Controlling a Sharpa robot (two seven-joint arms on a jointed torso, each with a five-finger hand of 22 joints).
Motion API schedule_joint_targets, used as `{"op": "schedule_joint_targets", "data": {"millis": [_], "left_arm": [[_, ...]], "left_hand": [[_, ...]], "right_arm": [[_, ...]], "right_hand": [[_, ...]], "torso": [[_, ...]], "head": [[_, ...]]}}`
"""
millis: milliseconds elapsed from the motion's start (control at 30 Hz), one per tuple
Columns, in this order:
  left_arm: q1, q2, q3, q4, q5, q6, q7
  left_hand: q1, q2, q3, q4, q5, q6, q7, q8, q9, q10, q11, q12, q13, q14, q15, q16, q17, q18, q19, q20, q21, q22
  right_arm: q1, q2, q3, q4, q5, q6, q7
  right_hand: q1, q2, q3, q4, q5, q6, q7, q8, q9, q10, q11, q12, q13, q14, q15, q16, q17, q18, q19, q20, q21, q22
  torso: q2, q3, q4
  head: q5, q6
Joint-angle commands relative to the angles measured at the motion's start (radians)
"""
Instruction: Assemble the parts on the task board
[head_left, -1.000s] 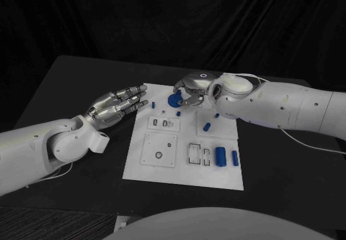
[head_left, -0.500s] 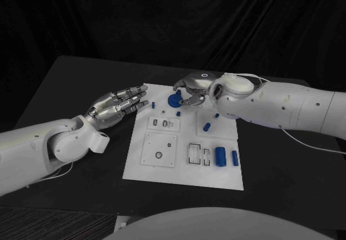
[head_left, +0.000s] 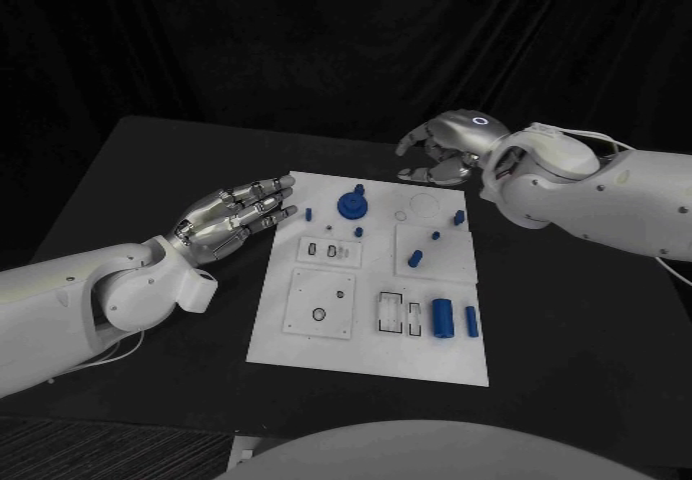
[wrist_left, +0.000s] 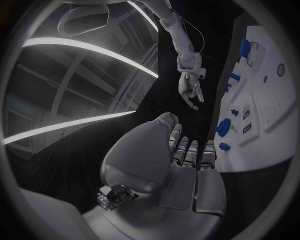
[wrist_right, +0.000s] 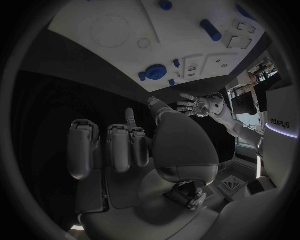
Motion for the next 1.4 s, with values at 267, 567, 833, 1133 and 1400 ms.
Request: {"op": "schedule_joint_targets", "data": {"millis": [267, 567, 833, 1133, 1400], "left_arm": [[-0.001, 0.008, 0.001, 0.004, -0.001, 0.012, 0.037], [-0.001, 0.010, 0.001, 0.001, -0.001, 0.012, 0.041], [-0.003, 0.011, 0.001, -0.001, -0.001, 0.021, 0.044], [-0.006, 0.010, 0.001, -0.003, -0.001, 0.026, 0.044], [-0.007, 0.005, 0.001, -0.003, -0.001, 0.029, 0.041]], "left_hand": [[-0.006, -0.006, 0.007, 0.001, -0.006, 0.009, 0.003, 0.005, 0.001, 0.002, 0.009, 0.005, 0.001, 0.003, 0.007, 0.003, 0.001, 0.012, 0.004, 0.006, 0.003, 0.001], [-0.006, -0.006, 0.007, 0.000, -0.006, 0.009, 0.003, 0.005, 0.001, 0.002, 0.010, 0.005, 0.001, 0.003, 0.007, 0.004, 0.001, 0.012, 0.004, 0.006, 0.003, 0.002], [-0.006, -0.007, 0.009, 0.000, -0.005, 0.009, 0.003, 0.005, 0.001, 0.001, 0.010, 0.004, 0.001, 0.003, 0.007, 0.003, 0.001, 0.012, 0.004, 0.006, 0.003, 0.001], [-0.006, -0.006, 0.011, -0.001, -0.004, 0.005, 0.003, 0.004, 0.001, 0.001, 0.010, 0.002, 0.000, 0.002, 0.008, 0.002, 0.000, 0.012, 0.004, 0.006, 0.003, 0.001], [-0.006, -0.006, 0.011, -0.001, -0.004, 0.005, 0.003, 0.004, 0.001, 0.001, 0.010, 0.002, 0.000, 0.002, 0.008, 0.002, 0.000, 0.012, 0.004, 0.006, 0.003, 0.001]], "right_arm": [[-0.005, -0.172, -0.002, 0.087, 0.066, -0.072, -0.005], [-0.073, -0.270, -0.002, 0.108, 0.075, -0.096, -0.006], [-0.129, -0.265, -0.003, 0.078, 0.074, -0.108, 0.022], [-0.176, -0.238, -0.003, 0.052, 0.072, -0.126, 0.052], [-0.194, -0.217, -0.003, 0.034, 0.071, -0.137, 0.064]], "right_hand": [[-0.011, -0.022, -0.061, 0.057, -0.114, -0.039, -0.026, -0.040, -0.058, 0.103, -0.025, 0.002, 0.260, 0.075, -0.024, -0.005, 0.116, 0.004, 0.058, -0.023, 0.007, 0.226], [0.012, -0.044, -0.083, 0.093, -0.137, -0.023, -0.031, -0.042, -0.083, 0.103, -0.032, 0.002, 0.260, 0.074, -0.031, -0.007, 0.111, 0.002, 0.061, -0.032, 0.014, 0.229], [0.032, -0.059, -0.097, 0.135, -0.151, 0.003, -0.018, -0.034, -0.097, 0.102, -0.022, 0.001, 0.257, 0.075, -0.024, -0.005, 0.116, 0.002, 0.061, -0.027, 0.014, 0.229], [0.044, -0.060, -0.100, 0.138, -0.123, 0.031, -0.009, -0.022, -0.101, 0.101, -0.015, 0.000, 0.256, 0.075, -0.018, -0.004, 0.116, 0.002, 0.061, -0.022, 0.014, 0.229], [0.080, -0.053, -0.094, 0.131, -0.048, 0.036, -0.006, -0.022, -0.108, 0.098, -0.012, -0.003, 0.250, 0.075, -0.015, -0.005, 0.115, 0.003, 0.060, -0.018, 0.012, 0.228]], "torso": [[0.000, -0.0005, -0.0006], [0.004, 0.0037, -0.0040], [0.002, 0.0007, 0.0041], [0.003, 0.0029, -0.0059], [0.003, 0.0028, -0.0082]], "head": [[-0.011, 0.008], [-0.017, 0.010], [-0.031, 0.007], [-0.019, 0.004], [-0.021, -0.002]]}}
